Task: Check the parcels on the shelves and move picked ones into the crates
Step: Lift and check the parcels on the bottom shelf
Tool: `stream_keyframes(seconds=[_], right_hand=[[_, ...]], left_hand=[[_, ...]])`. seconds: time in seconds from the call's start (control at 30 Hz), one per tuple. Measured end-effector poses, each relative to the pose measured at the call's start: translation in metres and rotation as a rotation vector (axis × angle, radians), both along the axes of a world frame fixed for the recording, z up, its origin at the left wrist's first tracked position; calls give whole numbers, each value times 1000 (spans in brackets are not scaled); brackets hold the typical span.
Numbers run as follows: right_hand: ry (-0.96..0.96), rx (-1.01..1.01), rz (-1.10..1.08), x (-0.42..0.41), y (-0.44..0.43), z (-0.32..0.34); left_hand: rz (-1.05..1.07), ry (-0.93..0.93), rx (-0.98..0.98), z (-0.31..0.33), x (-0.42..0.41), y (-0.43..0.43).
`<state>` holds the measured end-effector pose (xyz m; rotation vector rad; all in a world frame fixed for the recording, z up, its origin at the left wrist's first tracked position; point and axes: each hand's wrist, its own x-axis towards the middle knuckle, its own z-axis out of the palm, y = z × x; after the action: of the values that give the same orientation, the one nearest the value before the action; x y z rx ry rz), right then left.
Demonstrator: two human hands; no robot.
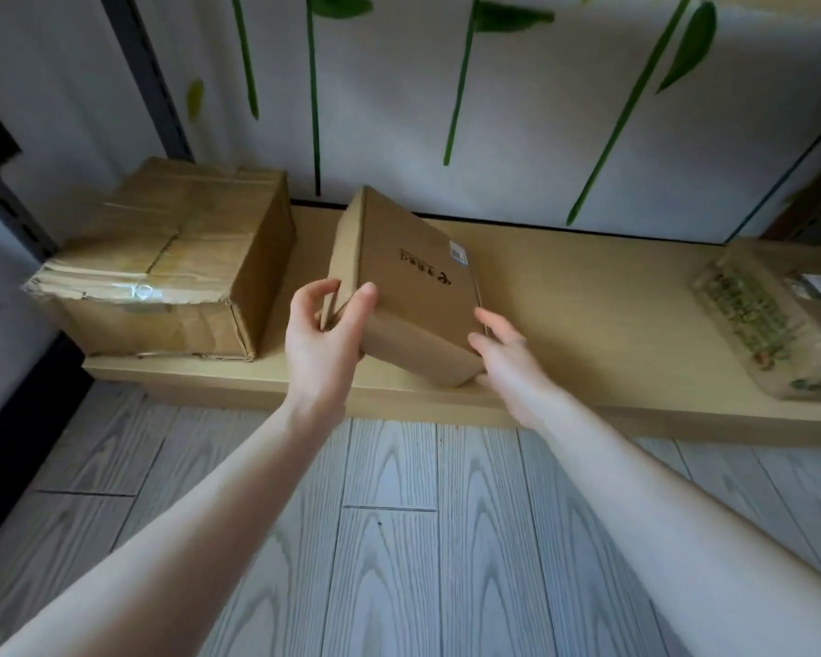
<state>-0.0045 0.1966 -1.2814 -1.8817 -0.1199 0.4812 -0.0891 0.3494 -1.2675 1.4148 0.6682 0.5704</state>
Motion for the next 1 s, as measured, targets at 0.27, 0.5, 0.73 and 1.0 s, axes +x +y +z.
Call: stream_keyframes(seconds=[0.27,0.5,0.73,1.0], right_hand=[[-34,165,-18,-4,-12,73],[120,374,-167,-7,-67,70],[315,720,-330,-31,-114,17],[198,448,-345,-29,-110,8]], left_hand=[[-290,-124,441,30,-13,-52],[-340,123,84,23,10,-61],[-383,279,-69,-6,7,-75],[-248,147,4,1,-2,-74]])
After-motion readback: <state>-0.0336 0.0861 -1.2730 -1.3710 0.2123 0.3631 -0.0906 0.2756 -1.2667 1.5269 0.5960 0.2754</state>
